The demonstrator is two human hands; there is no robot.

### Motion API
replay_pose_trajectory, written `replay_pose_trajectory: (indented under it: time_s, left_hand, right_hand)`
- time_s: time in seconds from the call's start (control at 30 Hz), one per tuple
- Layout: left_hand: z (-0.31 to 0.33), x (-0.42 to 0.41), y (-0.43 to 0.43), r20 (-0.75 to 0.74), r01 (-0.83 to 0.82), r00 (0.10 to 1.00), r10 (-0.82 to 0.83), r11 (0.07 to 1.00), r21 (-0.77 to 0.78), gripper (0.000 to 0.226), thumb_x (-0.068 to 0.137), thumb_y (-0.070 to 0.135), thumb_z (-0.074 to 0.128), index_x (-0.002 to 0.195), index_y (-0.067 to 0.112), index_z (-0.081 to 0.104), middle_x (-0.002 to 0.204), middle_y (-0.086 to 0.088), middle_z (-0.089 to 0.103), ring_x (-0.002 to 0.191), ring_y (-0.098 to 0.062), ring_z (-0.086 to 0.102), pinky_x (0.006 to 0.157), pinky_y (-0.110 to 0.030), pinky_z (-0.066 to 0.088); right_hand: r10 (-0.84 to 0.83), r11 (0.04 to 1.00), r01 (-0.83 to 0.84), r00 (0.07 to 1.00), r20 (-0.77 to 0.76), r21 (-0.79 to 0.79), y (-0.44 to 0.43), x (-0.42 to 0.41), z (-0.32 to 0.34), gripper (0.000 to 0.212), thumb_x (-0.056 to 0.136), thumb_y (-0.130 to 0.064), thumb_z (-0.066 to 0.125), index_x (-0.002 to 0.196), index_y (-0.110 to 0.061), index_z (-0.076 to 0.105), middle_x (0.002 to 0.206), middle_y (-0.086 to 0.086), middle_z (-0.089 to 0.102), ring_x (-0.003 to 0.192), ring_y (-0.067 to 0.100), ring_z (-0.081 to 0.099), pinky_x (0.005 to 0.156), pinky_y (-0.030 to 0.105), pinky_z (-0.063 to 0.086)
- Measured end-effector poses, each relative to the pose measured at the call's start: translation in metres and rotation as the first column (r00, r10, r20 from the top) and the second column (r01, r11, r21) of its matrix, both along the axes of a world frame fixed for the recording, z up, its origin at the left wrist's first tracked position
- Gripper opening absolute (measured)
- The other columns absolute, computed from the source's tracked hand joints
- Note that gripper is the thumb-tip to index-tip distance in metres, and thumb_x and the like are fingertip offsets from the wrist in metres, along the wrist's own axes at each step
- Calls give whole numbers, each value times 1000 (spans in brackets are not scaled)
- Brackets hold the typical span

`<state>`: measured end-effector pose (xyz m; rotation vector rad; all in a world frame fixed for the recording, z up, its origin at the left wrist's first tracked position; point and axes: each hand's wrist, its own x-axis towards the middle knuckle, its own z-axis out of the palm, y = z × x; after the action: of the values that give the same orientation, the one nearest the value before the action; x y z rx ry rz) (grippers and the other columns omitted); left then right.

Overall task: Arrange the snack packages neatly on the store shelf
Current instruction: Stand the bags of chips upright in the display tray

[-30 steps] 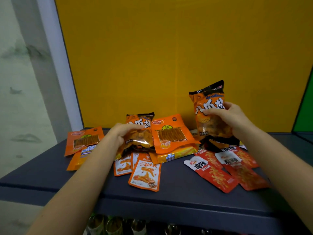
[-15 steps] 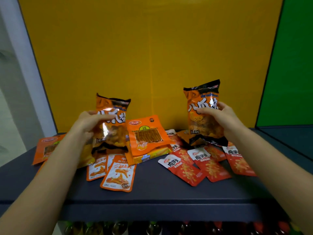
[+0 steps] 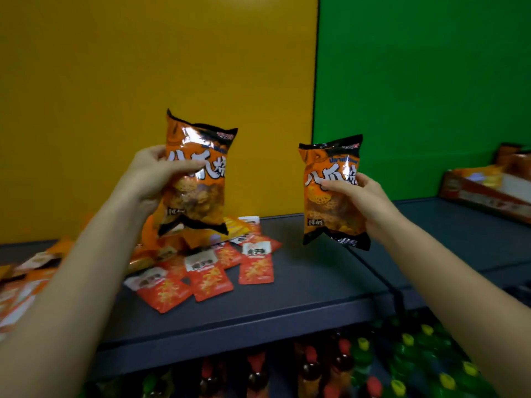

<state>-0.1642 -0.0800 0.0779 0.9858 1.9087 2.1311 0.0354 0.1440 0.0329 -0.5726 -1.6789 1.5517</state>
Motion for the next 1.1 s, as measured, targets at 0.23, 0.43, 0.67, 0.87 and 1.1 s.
replay_pose_trajectory:
  time_s: [0.23,0.43,0.67,0.87,1.1]
  left_hand:
    - [-29,105,151,111,239,965,-237,971,-6,35,69,4,76,99,11,59,89,-6,69,73,-17,68,52,-23,57]
    - [-47,193,262,200,455,876,-439,889,-40,48,71,5,76,115,5,57,95,-8,69,77,-19,68,58,-28,56]
    - [-49,280,377,253,628,761,-597,776,-56,33,74,3,74,103,6,60,92,-9,69,73,-18,67,59,-26,57]
    - [-46,346,474,267,695,701,-661,717,-51,25,74,2,74,95,6,61,91,-10,70,68,-18,66,57,-25,55]
    - [-39,401,595,278,713,684,-675,700,-55,59,71,7,77,123,0,50,113,-17,66,75,-21,64,55,-27,51]
  right_hand:
    - [-186,982,187,982,9,-20,81,132,-16,28,75,-21,76,91,-26,54,97,0,68,85,18,66,63,30,53]
    - [-364,928,367,930,56,-56,139,229,-28,43,73,-26,77,110,-20,56,103,4,68,94,24,66,77,39,56]
    - [-519,849,520,854,34,-88,203,318,-37,37,74,-24,77,103,-22,54,92,-2,67,81,16,66,59,29,54]
    - [-613,784,613,789,37,-96,270,376,-33,53,71,-27,79,118,-16,56,109,6,69,94,24,68,68,34,57]
    - [-635,771,636,772,37,-43,372,420,-10,62,73,-28,77,128,-13,51,115,8,67,90,22,67,67,35,56]
